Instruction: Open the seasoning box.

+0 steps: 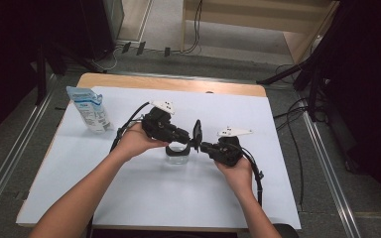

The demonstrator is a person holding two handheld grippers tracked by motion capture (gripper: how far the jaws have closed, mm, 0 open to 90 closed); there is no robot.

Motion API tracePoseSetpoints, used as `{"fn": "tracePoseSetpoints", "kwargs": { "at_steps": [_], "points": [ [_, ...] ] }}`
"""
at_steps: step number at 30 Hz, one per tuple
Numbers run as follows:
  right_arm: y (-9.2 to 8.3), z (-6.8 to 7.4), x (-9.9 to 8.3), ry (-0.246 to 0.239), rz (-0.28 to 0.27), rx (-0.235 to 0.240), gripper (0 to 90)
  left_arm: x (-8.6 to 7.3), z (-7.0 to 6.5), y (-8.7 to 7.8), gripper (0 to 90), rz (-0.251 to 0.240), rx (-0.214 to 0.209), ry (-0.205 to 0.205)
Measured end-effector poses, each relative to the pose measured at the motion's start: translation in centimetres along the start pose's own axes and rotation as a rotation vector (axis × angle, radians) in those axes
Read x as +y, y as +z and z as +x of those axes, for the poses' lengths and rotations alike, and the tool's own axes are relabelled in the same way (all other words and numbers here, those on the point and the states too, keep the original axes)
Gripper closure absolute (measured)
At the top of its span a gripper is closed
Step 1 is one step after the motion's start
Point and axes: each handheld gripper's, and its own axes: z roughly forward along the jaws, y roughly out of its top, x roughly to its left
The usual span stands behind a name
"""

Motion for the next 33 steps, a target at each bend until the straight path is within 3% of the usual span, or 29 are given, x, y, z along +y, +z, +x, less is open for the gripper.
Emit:
{"fn": "tracePoseSetpoints", "kwargs": {
  "at_steps": [3,8,11,14,17,23,27,29,31,33],
  "points": [
    [-0.2,0.0,-0.1,-0.009,-0.006,-0.002,79.7,-0.1,-0.1,-0.4,58.0,-0.006,0.029,0.006],
    [-0.8,0.0,-0.6,-0.021,-0.017,-0.009,75.6,-0.7,0.2,-1.3,45.9,-0.043,0.038,-0.038],
    [-1.2,0.0,-0.7,-0.01,-0.019,-0.015,73.2,-1.3,0.3,-1.8,43.7,-0.04,0.046,-0.048],
    [-1.6,0.0,-1.0,-0.031,-0.043,-0.026,72.4,-1.8,0.3,-2.3,42.1,-0.046,0.036,-0.057],
    [-1.9,0.1,-1.0,-0.026,-0.027,-0.019,70.5,-2.3,0.1,-2.9,39.9,-0.049,0.032,-0.048],
    [-2.3,0.3,-0.9,-0.02,-0.029,-0.01,68.0,-3.3,0.1,-3.7,38.1,-0.036,0.077,-0.046],
    [-2.0,0.2,-1.0,-0.028,-0.007,-0.009,62.9,-4.0,-0.1,-4.4,35.3,-0.055,0.07,-0.038],
    [-1.9,0.1,-1.0,-0.002,0.03,-0.025,62.3,-4.3,-0.2,-4.7,33.7,-0.048,0.066,-0.04],
    [-1.8,-0.1,-1.0,0.015,0.037,-0.007,62.6,-4.6,-0.2,-4.9,33.1,-0.033,0.079,-0.036],
    [-1.9,-0.1,-1.0,-0.004,0.028,-0.011,62.6,-5.1,-0.3,-5.1,32.9,-0.041,0.063,-0.038]
  ]
}}
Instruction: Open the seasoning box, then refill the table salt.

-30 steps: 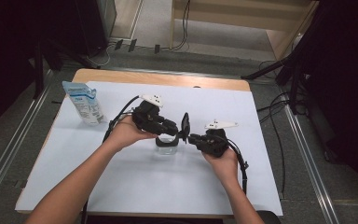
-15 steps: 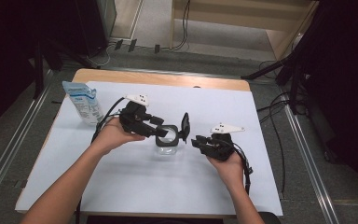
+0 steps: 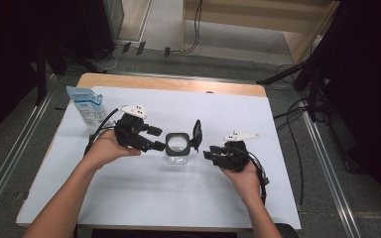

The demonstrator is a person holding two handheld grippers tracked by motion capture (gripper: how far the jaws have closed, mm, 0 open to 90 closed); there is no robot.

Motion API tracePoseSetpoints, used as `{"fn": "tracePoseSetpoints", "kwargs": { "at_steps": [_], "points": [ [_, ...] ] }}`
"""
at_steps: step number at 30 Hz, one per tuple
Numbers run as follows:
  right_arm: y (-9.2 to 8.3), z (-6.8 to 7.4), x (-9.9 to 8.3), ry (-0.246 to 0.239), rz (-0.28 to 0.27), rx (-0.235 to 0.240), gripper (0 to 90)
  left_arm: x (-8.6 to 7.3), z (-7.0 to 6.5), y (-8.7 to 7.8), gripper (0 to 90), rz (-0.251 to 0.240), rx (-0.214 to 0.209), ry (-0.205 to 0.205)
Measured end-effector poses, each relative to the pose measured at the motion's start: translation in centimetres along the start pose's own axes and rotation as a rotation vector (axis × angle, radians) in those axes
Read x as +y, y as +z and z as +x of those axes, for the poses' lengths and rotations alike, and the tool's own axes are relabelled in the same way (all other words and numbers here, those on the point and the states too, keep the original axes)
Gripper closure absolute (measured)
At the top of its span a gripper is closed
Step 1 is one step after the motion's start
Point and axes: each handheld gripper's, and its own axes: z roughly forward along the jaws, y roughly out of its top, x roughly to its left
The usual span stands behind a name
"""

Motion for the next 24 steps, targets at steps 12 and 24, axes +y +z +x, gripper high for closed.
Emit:
{"fn": "tracePoseSetpoints", "kwargs": {
  "at_steps": [12,24],
  "points": [
    [-1.0,-0.1,0.1,-0.015,-0.052,-0.009,63.3,-2.3,1.0,-3.2,41.5,-0.004,0.074,-0.051],
    [-0.6,-0.5,0.4,-0.031,-0.052,-0.015,65.5,-3.9,1.8,-5.7,42.4,-0.025,0.105,-0.071]
  ]
}}
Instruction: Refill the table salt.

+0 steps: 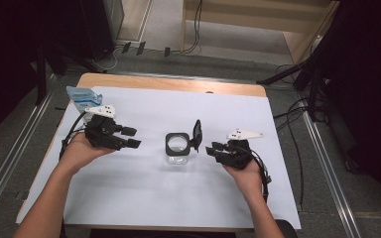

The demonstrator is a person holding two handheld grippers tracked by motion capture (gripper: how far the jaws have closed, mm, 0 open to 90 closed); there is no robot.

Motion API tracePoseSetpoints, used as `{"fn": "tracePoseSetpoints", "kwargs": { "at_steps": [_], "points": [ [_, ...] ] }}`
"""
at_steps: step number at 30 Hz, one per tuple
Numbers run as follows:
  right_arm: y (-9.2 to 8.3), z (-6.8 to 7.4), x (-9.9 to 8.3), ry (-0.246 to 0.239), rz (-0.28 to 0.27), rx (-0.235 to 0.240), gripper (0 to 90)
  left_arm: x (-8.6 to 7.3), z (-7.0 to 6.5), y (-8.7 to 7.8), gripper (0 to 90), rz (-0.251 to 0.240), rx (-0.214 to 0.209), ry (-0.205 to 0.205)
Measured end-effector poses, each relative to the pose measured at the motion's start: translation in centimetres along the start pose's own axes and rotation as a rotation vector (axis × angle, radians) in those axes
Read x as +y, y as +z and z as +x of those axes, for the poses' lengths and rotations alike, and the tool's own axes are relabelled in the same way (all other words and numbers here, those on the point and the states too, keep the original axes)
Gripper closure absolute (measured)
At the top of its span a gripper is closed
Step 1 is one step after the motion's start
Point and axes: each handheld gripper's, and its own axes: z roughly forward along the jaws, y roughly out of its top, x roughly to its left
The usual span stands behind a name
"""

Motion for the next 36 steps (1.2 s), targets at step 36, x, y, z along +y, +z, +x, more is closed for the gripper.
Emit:
{"fn": "tracePoseSetpoints", "kwargs": {
  "at_steps": [36],
  "points": [
    [0.7,0.0,0.0,0.01,0.032,0.021,64.7,-2.4,5.7,-7.6,51.7,-0.042,0.14,-0.068]
  ]
}}
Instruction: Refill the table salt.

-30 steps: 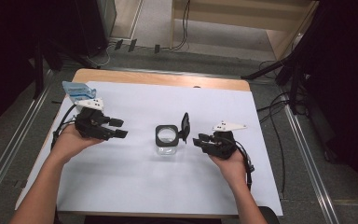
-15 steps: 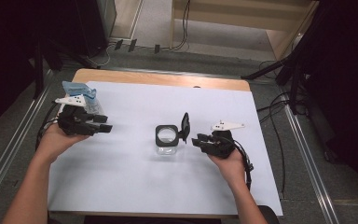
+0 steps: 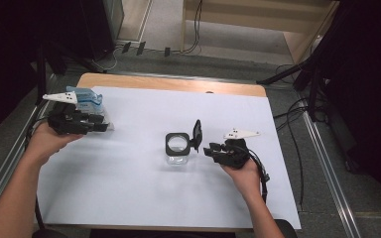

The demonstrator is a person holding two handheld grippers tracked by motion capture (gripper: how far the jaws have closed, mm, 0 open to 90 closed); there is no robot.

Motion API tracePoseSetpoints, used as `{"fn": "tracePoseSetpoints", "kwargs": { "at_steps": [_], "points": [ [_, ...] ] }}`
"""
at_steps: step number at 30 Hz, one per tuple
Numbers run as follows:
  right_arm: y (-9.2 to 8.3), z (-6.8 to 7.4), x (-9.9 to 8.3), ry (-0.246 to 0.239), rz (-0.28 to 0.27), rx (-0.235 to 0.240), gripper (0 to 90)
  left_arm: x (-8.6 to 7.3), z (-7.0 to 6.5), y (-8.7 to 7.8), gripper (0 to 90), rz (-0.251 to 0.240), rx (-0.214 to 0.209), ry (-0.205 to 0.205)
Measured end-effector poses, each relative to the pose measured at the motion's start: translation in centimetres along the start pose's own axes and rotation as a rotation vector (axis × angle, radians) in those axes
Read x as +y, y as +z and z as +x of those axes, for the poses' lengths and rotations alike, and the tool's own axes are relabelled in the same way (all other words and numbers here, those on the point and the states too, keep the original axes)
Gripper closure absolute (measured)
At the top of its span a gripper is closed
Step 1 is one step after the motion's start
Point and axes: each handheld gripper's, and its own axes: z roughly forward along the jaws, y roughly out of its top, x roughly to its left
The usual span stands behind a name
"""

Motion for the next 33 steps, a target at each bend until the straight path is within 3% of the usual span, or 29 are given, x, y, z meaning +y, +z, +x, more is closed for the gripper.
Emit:
{"fn": "tracePoseSetpoints", "kwargs": {
  "at_steps": [8,17,24,27,33],
  "points": [
    [-0.1,-0.2,-0.2,0.006,0.006,0.0,64.4,0.3,1.6,-1.7,52.9,0.008,0.044,0.02],
    [-0.2,-0.4,-0.3,0.012,0.005,-0.003,64.2,-0.4,3.4,-3.6,53.8,-0.012,0.088,-0.024],
    [-0.2,-0.3,-0.3,0.011,0.007,0.0,64.1,0.0,4.4,-5.3,53.7,-0.042,0.103,-0.015],
    [-0.2,-0.4,-0.3,0.018,0.005,0.001,64.1,0.0,4.5,-5.8,53.4,-0.031,0.121,-0.004],
    [-0.2,-0.3,-0.4,0.019,0.008,0.002,64.0,-0.5,5.5,-6.7,52.0,-0.038,0.146,-0.05]
  ]
}}
